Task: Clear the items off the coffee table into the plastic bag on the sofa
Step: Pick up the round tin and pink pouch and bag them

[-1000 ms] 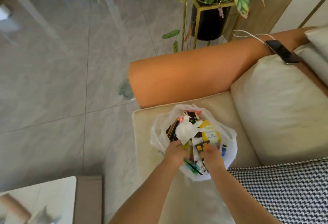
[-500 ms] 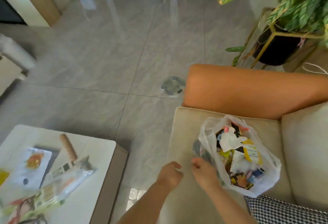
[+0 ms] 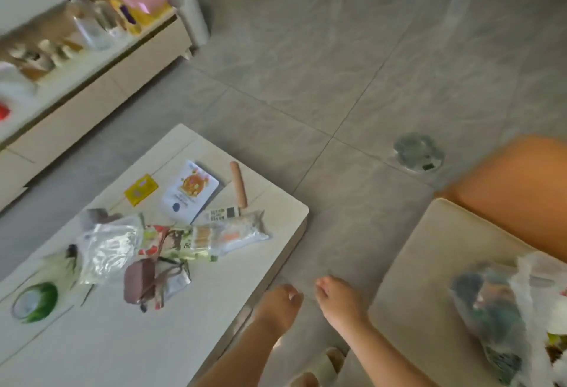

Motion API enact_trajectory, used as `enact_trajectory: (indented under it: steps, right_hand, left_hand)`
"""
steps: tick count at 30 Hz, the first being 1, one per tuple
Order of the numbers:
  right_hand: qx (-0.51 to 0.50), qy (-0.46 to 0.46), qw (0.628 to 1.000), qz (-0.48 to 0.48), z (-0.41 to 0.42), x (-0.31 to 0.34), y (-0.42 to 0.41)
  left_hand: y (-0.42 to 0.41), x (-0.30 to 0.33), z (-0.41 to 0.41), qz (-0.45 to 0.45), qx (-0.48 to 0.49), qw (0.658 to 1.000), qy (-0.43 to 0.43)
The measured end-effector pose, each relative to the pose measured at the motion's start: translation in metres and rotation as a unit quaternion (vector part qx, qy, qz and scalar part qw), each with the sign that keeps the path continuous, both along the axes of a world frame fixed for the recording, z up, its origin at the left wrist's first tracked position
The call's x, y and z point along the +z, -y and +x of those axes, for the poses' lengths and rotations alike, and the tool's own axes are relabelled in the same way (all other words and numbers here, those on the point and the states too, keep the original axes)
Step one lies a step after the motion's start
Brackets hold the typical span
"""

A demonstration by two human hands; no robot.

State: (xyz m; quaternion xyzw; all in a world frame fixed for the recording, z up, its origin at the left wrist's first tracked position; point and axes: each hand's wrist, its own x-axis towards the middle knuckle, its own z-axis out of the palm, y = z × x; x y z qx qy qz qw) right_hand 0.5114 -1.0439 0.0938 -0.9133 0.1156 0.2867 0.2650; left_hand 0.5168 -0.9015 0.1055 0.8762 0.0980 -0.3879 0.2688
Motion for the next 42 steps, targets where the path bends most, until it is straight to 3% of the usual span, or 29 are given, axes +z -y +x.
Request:
enact_trajectory:
  steps: [9, 20, 36, 42]
  right_hand:
    - [0.146, 0.02, 0.989, 0.022, 0.015, -0.008, -0.166]
    - [0.241, -0.002, 0.969, 0.055, 0.002, -0.029, -0.352]
    - [0.301, -0.03, 0.953, -0.006, 0.019, -0.099, -0.481]
    - [0.235, -0.054, 0.97, -0.034, 0.042, -0.155, -0.519]
  left_hand:
    - [-0.165, -0.008, -0.021, 0.012, 0.161, 0.987, -0.011]
    - [-0.346, -0.035, -0.074, 0.034, 0.263, 0.964, -0.035]
    - [-0.489, -0.094, -0.082, 0.022, 0.385, 0.922, -0.031]
    - [-0.513, -0.142, -0.066, 0.005, 0.423, 0.906, -0.02]
